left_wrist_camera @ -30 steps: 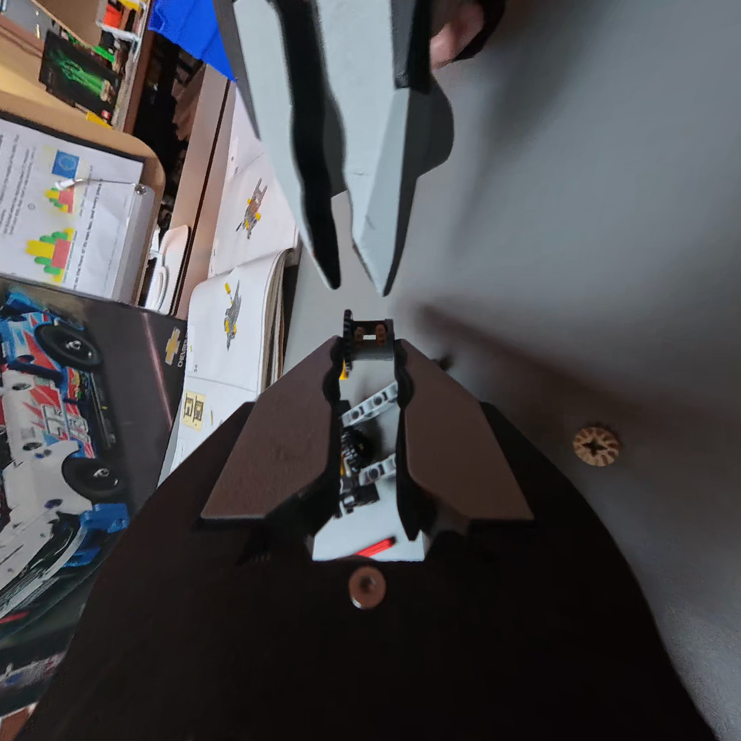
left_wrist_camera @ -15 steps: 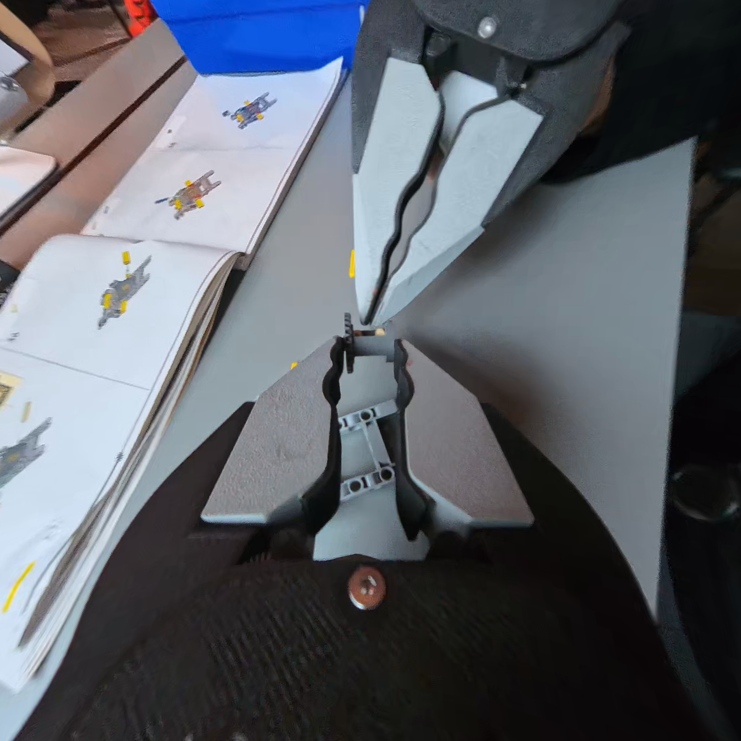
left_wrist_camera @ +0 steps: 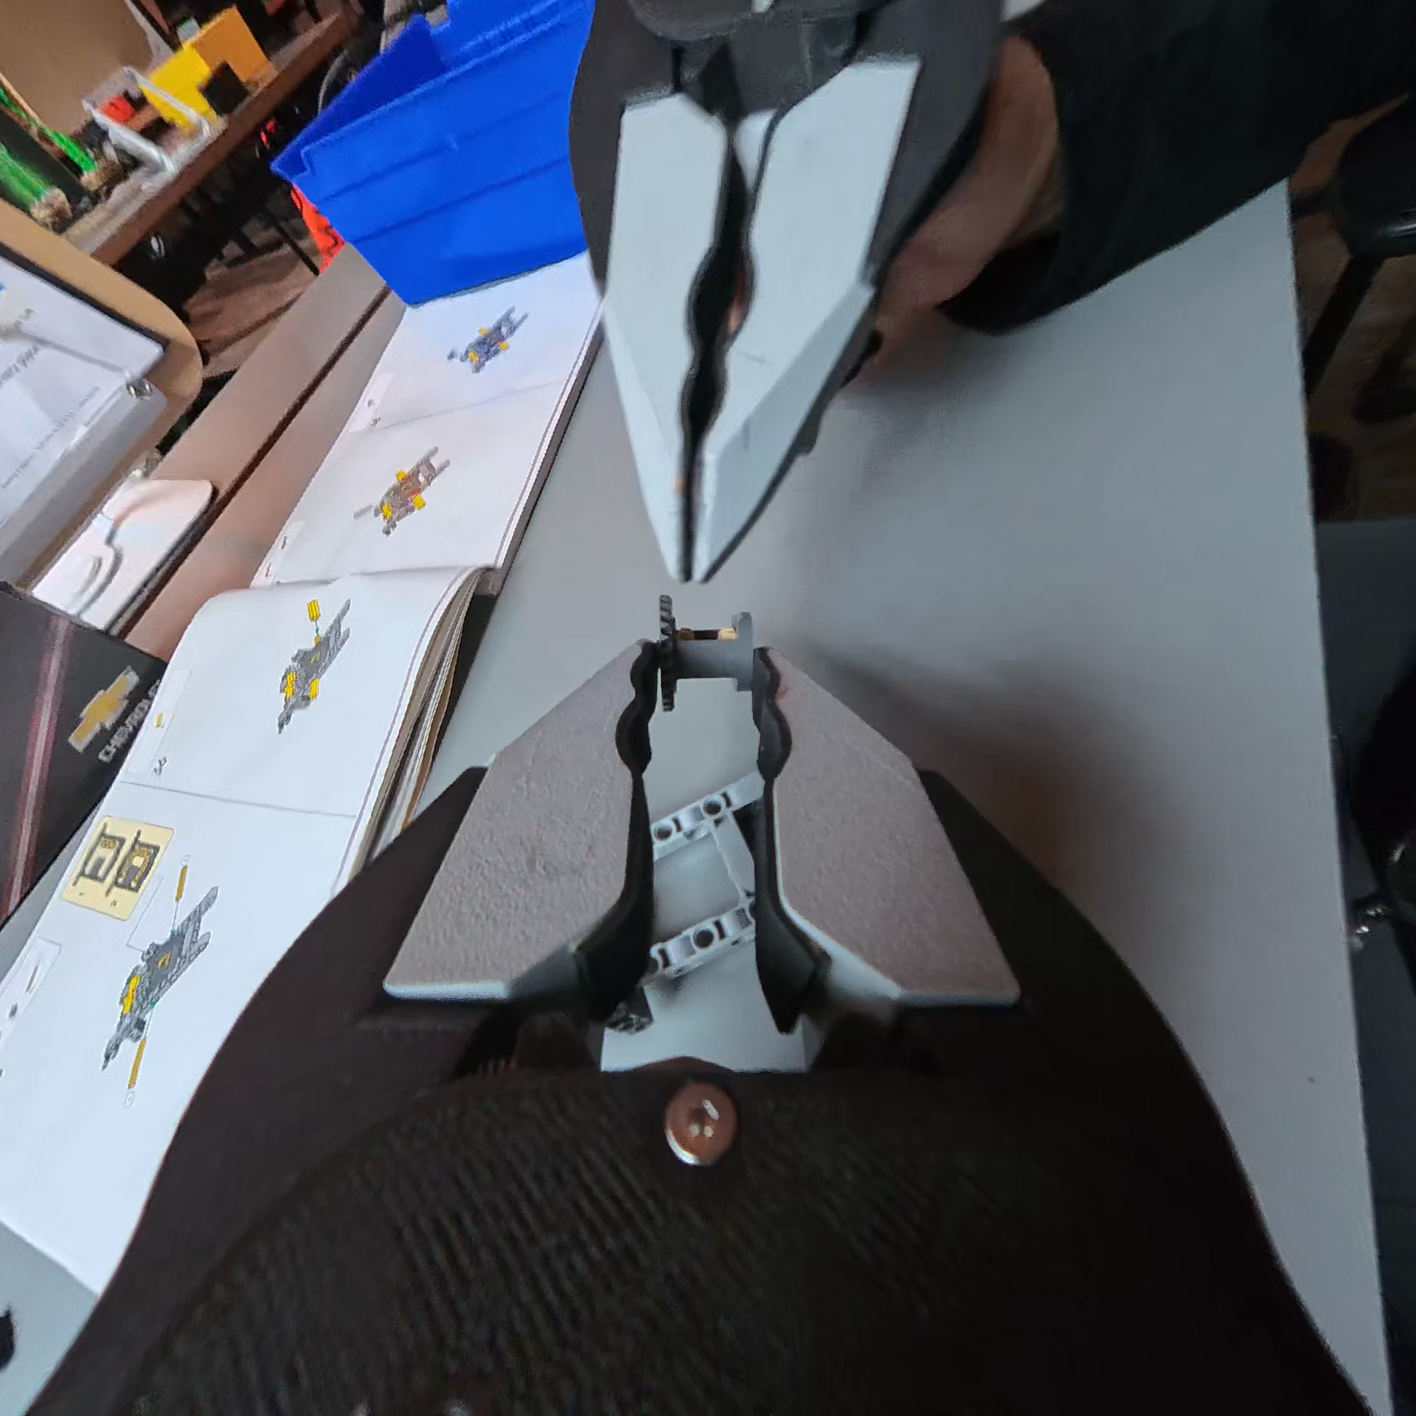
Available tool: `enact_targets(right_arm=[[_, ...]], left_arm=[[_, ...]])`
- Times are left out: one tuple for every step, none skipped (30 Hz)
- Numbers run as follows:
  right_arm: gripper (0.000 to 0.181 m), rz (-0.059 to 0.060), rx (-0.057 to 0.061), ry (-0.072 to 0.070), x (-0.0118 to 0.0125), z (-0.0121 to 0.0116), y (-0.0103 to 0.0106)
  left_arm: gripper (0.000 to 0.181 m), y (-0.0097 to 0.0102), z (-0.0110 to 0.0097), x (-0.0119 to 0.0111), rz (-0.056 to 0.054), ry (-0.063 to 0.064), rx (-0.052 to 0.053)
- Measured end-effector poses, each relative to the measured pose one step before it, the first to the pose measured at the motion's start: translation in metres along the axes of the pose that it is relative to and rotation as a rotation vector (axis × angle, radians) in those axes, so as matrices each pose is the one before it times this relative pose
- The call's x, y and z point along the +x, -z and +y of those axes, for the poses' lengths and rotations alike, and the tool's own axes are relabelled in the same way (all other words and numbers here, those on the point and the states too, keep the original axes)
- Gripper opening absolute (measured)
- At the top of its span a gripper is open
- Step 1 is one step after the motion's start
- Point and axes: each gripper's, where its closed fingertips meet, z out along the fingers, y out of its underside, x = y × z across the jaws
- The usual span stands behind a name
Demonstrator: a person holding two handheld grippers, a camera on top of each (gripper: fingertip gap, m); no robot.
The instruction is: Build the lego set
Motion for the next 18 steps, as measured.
enact_targets(right_arm=[[0.001,0.0050,-0.0275,-0.0086,0.00268,0.00467,0.00021],[0.005,-0.0060,-0.0211,0.0082,-0.00066,0.00358,0.00012],[0.010,-0.0025,-0.0014,0.0149,-0.00208,0.00068,-0.00016],[0.011,-0.0004,0.0084,0.0176,-0.00241,-0.00128,-0.00019],[0.010,0.0157,0.0030,0.0149,0.00039,-0.00130,-0.00046],[0.010,0.0161,-0.0078,0.0162,0.00075,0.00019,-0.00071],[0.010,0.0083,-0.0069,0.0169,-0.00042,0.00006,-0.00056],[0.010,0.0040,0.0009,0.0154,-0.00118,-0.00091,-0.00022],[0.011,0.0074,0.0056,0.0107,-0.00039,-0.00121,-0.00010],[0.011,0.0057,0.0013,0.0069,-0.00032,-0.00017,-0.00018],[0.011,0.0063,-0.0010,0.0082,0.00001,0.00041,-0.00029],[0.011,0.0122,-0.0011,0.0156,0.00054,0.00075,-0.00039],[0.012,0.0184,0.0034,0.0218,0.00091,0.00001,-0.00004],[0.012,0.0197,0.0062,0.0212,0.00027,-0.00057,0.00027],[0.012,0.0191,0.0079,0.0183,0.00027,-0.00104,0.00043],[0.010,0.0031,0.0087,0.0176,-0.00226,-0.00097,0.00012],[0.002,-0.0280,0.0077,0.0112,-0.00612,-0.00099,0.00028],[0.001,-0.0185,0.0055,0.0012,-0.00347,-0.00085,0.00054]], left_arm=[[0.022,0.00148,-0.00390,0.00020,-0.0016,-0.0067,0.0253],[0.022,0.00055,-0.00009,-0.00222,-0.0081,0.0087,0.0014],[0.022,0.00028,-0.00074,-0.00059,0.0055,0.0153,0.0100],[0.022,0.00052,-0.00153,-0.00056,0.0038,0.0129,0.0152],[0.022,0.00048,-0.00137,-0.00076,-0.0013,0.0052,0.0116],[0.022,0.00018,-0.00007,-0.00065,-0.0033,0.0035,-0.0015],[0.022,-0.00019,-0.00011,0.00015,0.0007,0.0026,-0.0014],[0.022,-0.00024,-0.00122,0.00119,0.0047,0.0019,0.0078],[0.022,-0.00011,-0.00129,0.00073,0.0011,0.0015,0.0077],[0.022,-0.00002,-0.00065,0.00028,-0.0008,-0.0005,0.0024],[0.022,-0.00019,0.00058,0.00024,0.0038,0.0056,-0.0027],[0.022,-0.00024,0.00041,0.00002,0.0049,0.0179,-0.0007],[0.022,-0.00020,0.00062,-0.00057,0.0013,0.0162,-0.0018],[0.022,0.00024,-0.00019,-0.00029,0.0006,0.0035,0.0014],[0.022,0.00070,-0.00072,-0.00014,0.0000,-0.0001,0.0056],[0.021,0.00067,-0.00061,0.00030,0.0030,-0.0009,0.0062],[0.021,0.00032,-0.00015,0.00214,0.0157,-0.0040,0.0029],[0.022,-0.00039,0.00125,0.00277,0.0161,-0.0061,-0.0073]])
